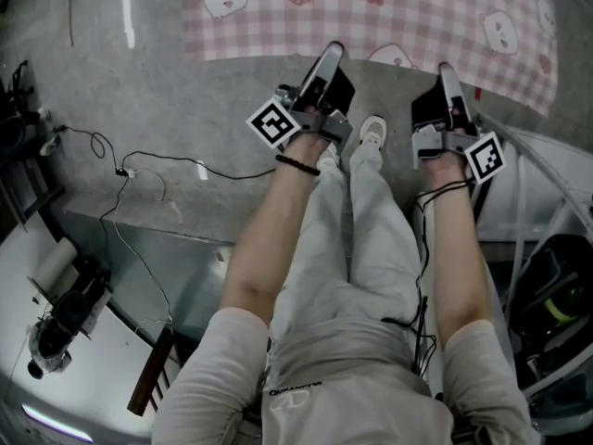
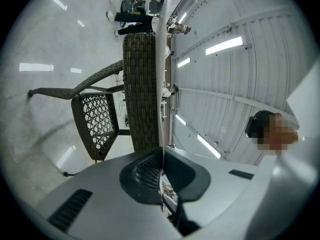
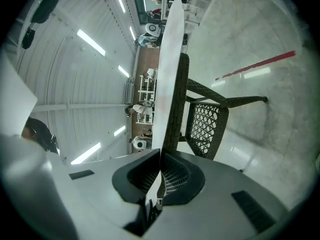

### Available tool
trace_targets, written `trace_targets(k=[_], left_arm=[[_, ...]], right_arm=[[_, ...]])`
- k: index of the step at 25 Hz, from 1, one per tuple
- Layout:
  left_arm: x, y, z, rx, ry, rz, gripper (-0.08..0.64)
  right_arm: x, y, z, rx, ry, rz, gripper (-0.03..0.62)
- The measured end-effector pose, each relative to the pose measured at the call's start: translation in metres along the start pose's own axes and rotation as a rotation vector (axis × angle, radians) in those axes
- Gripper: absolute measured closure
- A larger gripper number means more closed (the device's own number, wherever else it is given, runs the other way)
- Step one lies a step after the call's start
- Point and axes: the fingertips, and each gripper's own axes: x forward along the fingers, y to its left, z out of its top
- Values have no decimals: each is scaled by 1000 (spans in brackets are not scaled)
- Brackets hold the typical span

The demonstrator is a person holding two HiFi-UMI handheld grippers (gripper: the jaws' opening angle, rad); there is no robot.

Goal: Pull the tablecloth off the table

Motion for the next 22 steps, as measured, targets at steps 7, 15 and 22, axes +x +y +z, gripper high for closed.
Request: trace_targets(k=[7, 15, 22], left_arm=[[0, 2, 2, -12, 6, 5, 557], [0, -1, 1, -13, 16, 1, 557], [1, -3, 2, -12, 17, -4, 557]], right_arm=[[1, 0, -2, -5, -1, -24, 581], [-1, 4, -1, -18, -3, -28, 581], [-1, 7, -1, -24, -1, -24, 581]])
